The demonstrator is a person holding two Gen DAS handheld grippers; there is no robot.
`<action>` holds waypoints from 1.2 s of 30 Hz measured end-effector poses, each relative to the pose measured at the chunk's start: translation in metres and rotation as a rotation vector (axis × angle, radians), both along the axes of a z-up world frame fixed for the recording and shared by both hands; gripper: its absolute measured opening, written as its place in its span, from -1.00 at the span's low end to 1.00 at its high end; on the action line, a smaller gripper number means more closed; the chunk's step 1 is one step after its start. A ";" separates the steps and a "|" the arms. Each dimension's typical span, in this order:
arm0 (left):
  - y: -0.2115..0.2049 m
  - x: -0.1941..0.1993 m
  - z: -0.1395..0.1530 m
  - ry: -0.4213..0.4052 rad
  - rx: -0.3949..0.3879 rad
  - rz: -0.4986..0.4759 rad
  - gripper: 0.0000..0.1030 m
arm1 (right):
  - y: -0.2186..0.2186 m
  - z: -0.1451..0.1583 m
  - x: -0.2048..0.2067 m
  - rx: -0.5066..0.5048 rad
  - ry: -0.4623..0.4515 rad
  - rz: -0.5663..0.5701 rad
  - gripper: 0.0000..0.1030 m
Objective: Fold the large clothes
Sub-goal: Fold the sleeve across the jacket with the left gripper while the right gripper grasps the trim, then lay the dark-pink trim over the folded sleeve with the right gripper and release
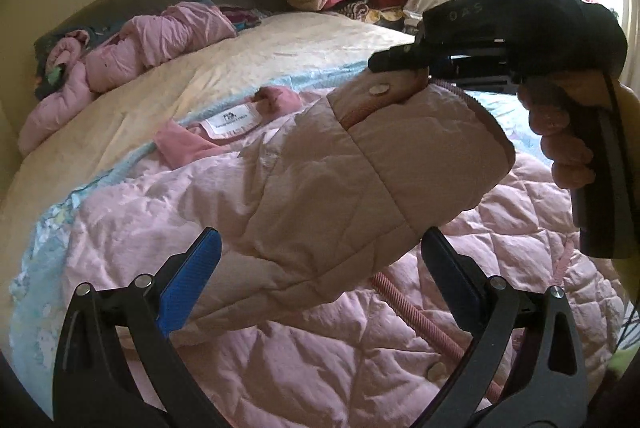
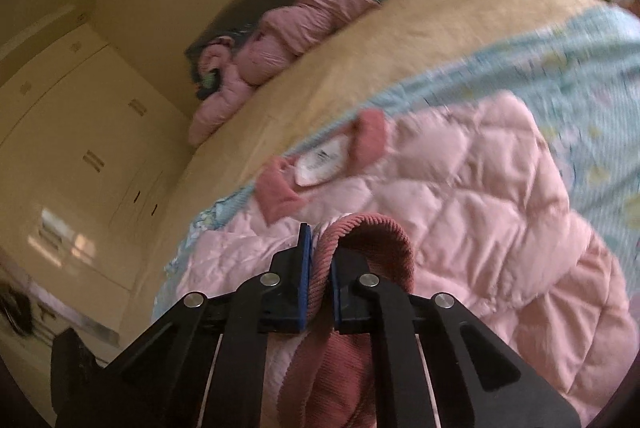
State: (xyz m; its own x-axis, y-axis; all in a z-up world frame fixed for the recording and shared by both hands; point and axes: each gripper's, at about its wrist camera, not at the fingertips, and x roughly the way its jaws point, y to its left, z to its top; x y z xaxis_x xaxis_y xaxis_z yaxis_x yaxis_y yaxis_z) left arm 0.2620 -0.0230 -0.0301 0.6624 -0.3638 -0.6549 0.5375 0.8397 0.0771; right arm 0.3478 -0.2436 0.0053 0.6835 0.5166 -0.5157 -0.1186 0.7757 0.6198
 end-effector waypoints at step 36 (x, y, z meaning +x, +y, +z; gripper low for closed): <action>0.149 0.056 -0.012 0.088 -0.258 0.584 0.82 | -0.006 0.044 0.039 -0.213 -0.134 -0.035 -0.89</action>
